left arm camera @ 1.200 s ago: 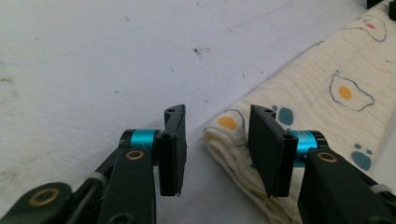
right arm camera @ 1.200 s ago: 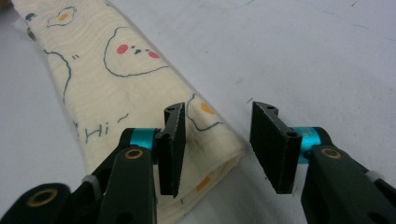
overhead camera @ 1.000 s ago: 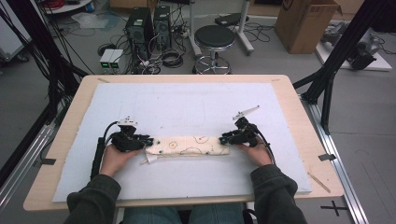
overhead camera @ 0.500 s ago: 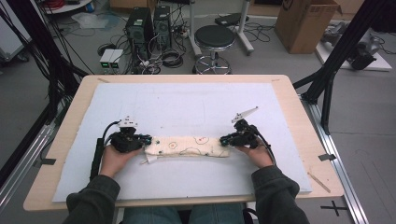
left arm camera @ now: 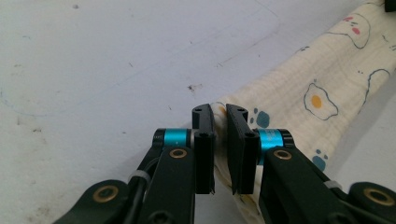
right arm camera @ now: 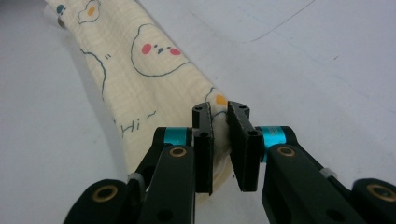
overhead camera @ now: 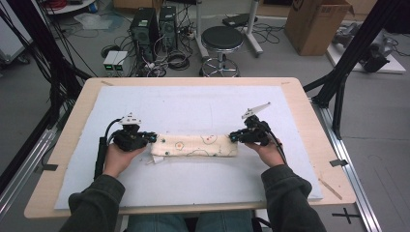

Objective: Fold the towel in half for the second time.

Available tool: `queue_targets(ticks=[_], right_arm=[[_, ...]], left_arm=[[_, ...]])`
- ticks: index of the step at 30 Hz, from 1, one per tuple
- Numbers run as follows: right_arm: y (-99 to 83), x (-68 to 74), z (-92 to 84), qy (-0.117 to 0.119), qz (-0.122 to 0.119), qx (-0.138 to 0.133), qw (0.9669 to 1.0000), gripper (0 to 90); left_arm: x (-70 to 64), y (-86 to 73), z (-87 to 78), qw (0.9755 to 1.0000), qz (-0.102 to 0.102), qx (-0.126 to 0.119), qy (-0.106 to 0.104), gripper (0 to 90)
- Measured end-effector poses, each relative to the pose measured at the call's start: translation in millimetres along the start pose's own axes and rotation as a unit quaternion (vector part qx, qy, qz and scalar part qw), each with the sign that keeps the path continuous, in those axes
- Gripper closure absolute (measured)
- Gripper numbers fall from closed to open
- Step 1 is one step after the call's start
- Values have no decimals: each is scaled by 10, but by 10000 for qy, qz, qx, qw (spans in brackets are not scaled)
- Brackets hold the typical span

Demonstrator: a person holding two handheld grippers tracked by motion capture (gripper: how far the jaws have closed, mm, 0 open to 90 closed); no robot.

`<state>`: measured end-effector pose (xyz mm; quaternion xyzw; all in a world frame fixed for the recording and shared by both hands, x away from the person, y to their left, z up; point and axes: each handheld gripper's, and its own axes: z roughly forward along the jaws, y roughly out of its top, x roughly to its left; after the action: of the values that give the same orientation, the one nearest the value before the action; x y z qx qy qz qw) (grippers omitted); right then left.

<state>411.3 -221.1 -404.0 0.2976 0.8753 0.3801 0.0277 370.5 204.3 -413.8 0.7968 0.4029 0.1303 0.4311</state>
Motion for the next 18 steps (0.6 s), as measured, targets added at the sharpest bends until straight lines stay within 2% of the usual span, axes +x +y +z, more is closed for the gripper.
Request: queue_targets(ticks=[6,7,10,15,16,18], right_arm=[[74,-97,30,-132,59,26,9999,807],[81,-111,33,-136,70,33,9999,807],[116,-165,57,-158,93,36,9998,807],[198,-247,108,-313,165,68,9994,807],[207,-262,114,-386,132,8,9992,807],[206,-322,134,-405,260,-72,9988,807]], left_arm=[[66,31,70,9998,-177,-84,21,816],[85,30,81,9999,-157,-56,38,816],[125,23,130,9994,-296,-161,103,816],[168,110,208,9991,-313,-141,240,816],[183,128,220,9989,-331,-181,267,816],[217,140,261,9984,-424,-235,292,816]])
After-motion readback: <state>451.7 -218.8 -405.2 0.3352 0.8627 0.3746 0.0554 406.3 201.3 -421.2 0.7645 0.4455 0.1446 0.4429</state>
